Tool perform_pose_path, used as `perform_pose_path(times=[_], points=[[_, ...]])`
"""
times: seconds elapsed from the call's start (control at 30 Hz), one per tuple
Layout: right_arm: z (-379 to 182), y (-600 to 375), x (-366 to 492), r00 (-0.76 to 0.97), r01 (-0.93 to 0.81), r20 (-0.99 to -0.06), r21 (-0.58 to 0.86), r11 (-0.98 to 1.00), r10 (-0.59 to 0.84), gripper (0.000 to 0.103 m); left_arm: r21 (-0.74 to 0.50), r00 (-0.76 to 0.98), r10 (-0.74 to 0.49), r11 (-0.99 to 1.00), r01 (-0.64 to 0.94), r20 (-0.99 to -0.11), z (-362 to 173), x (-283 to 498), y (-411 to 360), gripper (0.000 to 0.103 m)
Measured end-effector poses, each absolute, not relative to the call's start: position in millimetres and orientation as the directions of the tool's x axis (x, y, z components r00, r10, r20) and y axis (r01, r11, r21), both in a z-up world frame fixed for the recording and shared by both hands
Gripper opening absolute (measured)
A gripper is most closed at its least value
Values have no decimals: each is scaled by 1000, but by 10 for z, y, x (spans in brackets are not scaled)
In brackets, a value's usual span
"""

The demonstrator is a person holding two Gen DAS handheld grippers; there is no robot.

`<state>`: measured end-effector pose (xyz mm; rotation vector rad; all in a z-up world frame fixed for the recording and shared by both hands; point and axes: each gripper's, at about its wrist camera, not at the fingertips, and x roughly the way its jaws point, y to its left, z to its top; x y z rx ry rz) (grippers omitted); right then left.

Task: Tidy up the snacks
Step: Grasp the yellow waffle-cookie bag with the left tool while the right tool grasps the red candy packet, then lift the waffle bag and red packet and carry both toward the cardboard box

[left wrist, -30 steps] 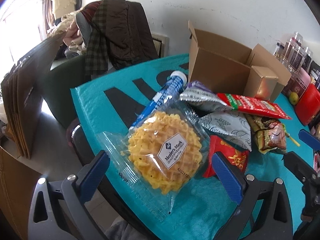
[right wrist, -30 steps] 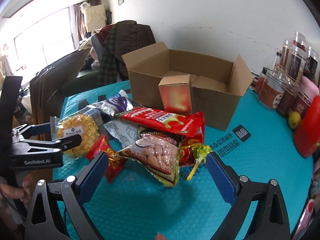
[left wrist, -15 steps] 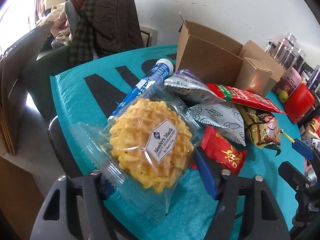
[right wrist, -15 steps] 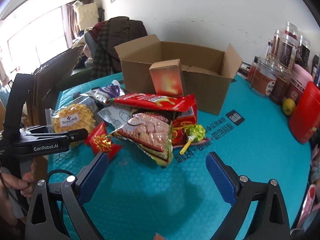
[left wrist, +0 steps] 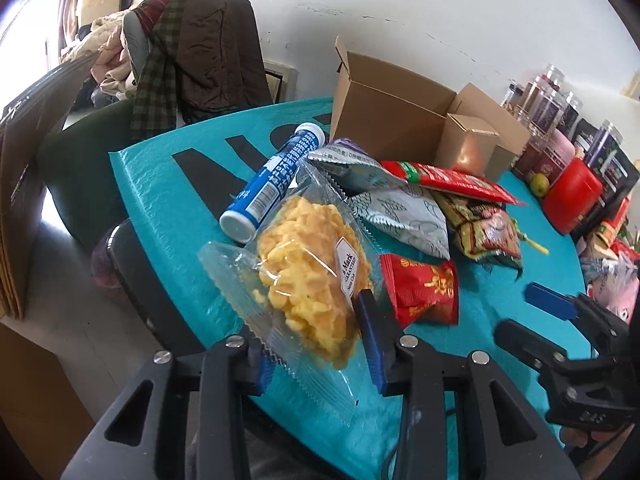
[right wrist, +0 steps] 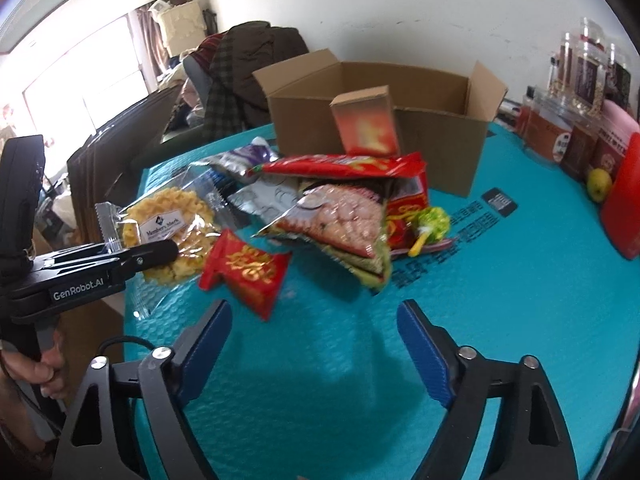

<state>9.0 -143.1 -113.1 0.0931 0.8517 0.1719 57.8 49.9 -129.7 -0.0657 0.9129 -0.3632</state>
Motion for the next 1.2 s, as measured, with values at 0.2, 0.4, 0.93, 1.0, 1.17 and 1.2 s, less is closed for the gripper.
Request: perform_pose_path(times=[0.2, 0.4, 0.93, 1.0, 1.17, 1.2], points=[[-1187, -1311, 255, 609, -160, -751, 196, 967, 253, 78, -224, 540, -352, 931, 289, -765, -1312, 489, 562, 36], [-1248, -1065, 476, 584, -219, -777, 128, 967, 235, 78, -242, 540, -372, 923, 298, -755, -1338, 502, 608, 36], [-1346, -1060, 569, 577, -221, -778, 143, 965, 247, 48, -245, 552, -384, 919, 309, -740, -1329, 487, 608, 34], [-1343, -1055, 513, 578, -232, -777, 134, 963, 248, 47, -233, 555, -383, 918, 322, -738, -1303, 446, 591, 34], [-1339, -1093, 408, 572, -226, -777, 158, 961, 263, 47, -211, 561, -385, 912, 351, -733, -1244, 326, 551, 34], [-1335, -1125, 376, 575, -217, -775, 164, 962, 262, 47, -207, 563, -386, 911, 356, -731, -1230, 309, 544, 34]])
